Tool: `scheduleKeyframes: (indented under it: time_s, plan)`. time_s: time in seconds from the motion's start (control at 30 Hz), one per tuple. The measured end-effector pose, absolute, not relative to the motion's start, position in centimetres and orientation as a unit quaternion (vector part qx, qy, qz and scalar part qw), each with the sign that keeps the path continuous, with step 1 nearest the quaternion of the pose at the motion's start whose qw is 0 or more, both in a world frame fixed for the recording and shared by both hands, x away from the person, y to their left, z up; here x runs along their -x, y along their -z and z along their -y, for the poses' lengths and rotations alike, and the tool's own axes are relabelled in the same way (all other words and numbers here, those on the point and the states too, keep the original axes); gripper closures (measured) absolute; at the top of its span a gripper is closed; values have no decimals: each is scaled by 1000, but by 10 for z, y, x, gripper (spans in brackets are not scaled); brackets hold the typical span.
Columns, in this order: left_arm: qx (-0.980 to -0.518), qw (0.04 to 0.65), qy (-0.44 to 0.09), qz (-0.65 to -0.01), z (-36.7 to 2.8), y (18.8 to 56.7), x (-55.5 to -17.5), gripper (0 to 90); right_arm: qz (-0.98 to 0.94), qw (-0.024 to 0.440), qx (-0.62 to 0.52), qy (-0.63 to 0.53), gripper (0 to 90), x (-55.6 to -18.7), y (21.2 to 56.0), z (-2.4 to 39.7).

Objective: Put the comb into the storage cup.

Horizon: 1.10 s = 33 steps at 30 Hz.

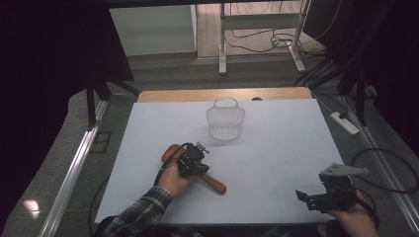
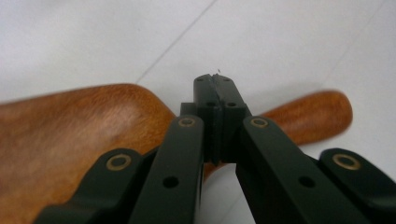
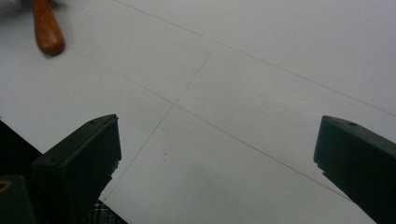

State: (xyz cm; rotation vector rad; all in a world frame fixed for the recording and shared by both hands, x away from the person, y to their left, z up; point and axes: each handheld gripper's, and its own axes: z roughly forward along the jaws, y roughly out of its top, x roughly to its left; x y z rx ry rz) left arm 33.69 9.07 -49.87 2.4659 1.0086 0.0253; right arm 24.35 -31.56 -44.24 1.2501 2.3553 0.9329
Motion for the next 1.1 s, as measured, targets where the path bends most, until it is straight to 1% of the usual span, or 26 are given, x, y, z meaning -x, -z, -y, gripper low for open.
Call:
scheduleKeyframes:
  time_s: [0.47, 0.67, 1.1]
  plan:
    - [-904, 220, -3, -366, -100, 499, -315, 893, -824, 158, -437, -326, 11, -244, 442, 315]
    - [-904, 212, -2, -371, -112, 497, -305, 893, -824, 157, -437, -326, 11, -244, 442, 315]
    - [-902, 200, 7, -383, -131, 497, -297, 893, -824, 157, -435, -326, 12, -244, 442, 315]
